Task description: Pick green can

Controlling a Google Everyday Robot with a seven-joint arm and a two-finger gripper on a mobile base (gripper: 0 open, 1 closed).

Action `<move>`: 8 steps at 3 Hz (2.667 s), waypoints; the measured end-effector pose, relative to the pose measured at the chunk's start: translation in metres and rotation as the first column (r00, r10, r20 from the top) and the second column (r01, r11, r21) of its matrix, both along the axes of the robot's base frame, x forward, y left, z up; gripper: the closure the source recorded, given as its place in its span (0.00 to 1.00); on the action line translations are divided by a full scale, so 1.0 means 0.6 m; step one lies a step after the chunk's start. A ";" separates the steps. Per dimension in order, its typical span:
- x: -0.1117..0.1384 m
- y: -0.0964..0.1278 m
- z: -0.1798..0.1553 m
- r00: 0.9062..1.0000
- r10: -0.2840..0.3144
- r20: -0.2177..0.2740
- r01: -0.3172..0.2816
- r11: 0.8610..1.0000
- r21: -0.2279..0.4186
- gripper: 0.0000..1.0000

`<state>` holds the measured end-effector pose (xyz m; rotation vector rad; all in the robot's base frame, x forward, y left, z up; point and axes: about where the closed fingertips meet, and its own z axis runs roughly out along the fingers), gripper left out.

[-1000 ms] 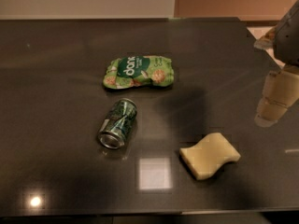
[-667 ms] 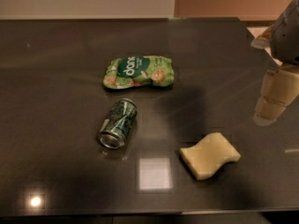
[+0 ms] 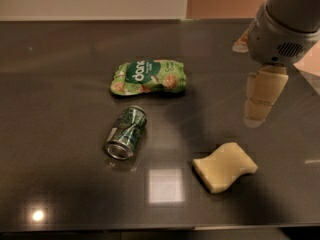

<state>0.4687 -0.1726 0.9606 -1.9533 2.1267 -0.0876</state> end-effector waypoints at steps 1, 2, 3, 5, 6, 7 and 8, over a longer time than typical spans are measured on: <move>0.021 0.038 -0.018 0.997 0.078 -0.027 -0.078 0.997 0.002 0.00; 0.038 0.078 -0.038 0.986 0.161 -0.054 -0.161 0.987 0.007 0.00; 0.053 0.117 -0.062 0.964 0.251 -0.082 -0.252 0.968 0.000 0.00; 0.067 0.172 -0.114 0.905 0.400 -0.146 -0.408 0.913 -0.025 0.00; 0.078 0.194 -0.144 0.875 0.448 -0.184 -0.463 0.885 -0.045 0.00; 0.087 0.223 -0.162 0.844 0.498 -0.198 -0.515 0.857 -0.040 0.00; 0.078 0.261 -0.158 0.804 0.566 -0.181 -0.578 0.816 -0.011 0.00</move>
Offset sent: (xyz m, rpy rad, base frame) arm 0.0284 0.0712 -0.0393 -0.0060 0.1199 0.2676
